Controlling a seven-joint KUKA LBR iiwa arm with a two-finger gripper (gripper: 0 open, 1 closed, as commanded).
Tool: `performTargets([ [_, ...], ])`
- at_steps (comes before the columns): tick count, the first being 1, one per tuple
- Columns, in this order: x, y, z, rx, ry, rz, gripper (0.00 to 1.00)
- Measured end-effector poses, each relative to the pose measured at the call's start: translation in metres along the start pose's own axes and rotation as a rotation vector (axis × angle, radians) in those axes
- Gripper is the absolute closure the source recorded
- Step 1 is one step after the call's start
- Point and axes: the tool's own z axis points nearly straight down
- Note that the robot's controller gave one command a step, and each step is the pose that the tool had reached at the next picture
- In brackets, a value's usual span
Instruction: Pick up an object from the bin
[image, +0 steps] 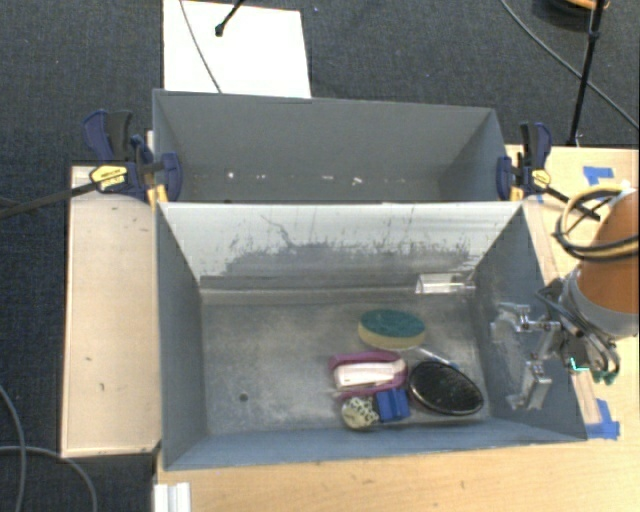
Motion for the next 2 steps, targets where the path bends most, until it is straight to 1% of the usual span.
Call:
performTargets([
  [1, -0.005, 0.062, 0.105, 0.002, -0.015, 0.104, 0.00],
  [2, -0.014, 0.071, 0.073, 0.000, -0.011, 0.269, 0.00],
])
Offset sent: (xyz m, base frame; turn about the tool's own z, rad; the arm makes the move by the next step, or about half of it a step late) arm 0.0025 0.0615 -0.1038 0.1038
